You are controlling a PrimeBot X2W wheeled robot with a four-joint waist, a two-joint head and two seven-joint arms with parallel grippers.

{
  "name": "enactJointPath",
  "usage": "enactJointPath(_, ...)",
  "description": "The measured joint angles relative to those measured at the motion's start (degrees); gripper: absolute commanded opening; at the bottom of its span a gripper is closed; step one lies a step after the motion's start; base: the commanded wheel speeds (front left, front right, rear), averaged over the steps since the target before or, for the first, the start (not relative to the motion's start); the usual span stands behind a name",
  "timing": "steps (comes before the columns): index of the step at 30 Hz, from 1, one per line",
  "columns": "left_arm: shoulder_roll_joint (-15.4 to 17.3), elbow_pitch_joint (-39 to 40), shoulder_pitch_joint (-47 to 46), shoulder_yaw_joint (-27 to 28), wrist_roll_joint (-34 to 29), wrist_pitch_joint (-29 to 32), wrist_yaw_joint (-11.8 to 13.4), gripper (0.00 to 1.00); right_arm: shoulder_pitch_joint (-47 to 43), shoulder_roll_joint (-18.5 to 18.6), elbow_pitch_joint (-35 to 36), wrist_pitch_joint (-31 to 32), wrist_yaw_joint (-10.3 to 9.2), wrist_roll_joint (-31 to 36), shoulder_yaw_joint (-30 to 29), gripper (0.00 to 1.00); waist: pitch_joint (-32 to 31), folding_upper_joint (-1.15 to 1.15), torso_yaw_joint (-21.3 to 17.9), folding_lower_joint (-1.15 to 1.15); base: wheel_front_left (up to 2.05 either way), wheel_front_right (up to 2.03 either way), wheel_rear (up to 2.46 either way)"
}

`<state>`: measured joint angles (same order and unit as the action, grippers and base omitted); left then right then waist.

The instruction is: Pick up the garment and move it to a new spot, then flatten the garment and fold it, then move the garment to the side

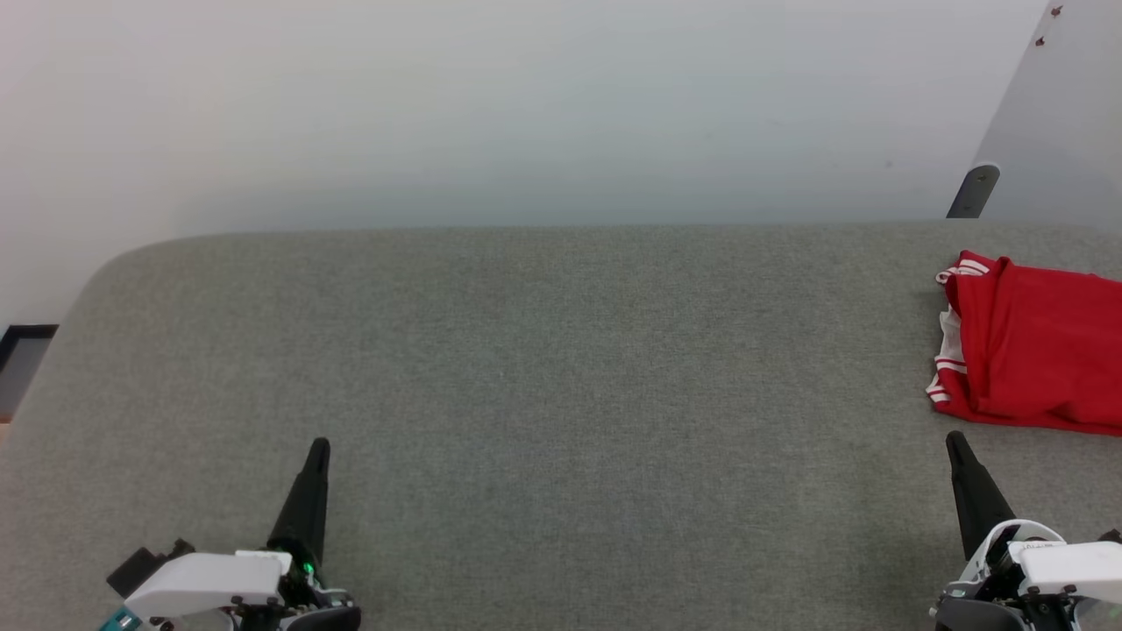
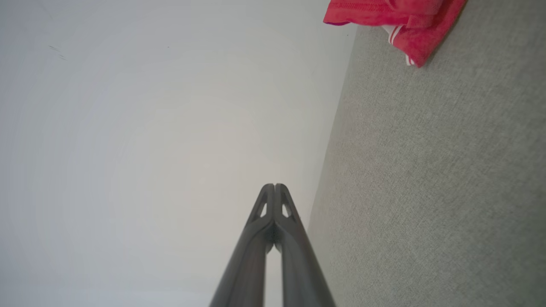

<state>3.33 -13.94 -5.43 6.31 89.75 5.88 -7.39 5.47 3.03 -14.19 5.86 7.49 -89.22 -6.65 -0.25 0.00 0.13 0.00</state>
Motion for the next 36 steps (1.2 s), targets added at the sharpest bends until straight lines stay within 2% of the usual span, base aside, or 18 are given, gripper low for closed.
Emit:
enactJointPath(8, -0.52, -0.09, -0.58, 0.2, 2.55, 0.71, 0.0, 0.0, 0.53, -0.04, 0.03, 0.71, -0.01, -3.13, 0.01, 0.0, 0.43, 0.0, -0.14, 0.0, 0.0, 0.0, 0.0)
enactJointPath(36, -0.56, -0.1, -0.6, 0.22, 2.55, 0.71, 0.0, 0.0, 0.73, -0.05, 0.1, 0.71, -0.01, -3.13, 0.01, 0.0, 0.43, 0.0, -0.13, 0.0, 0.0, 0.0, 0.0)
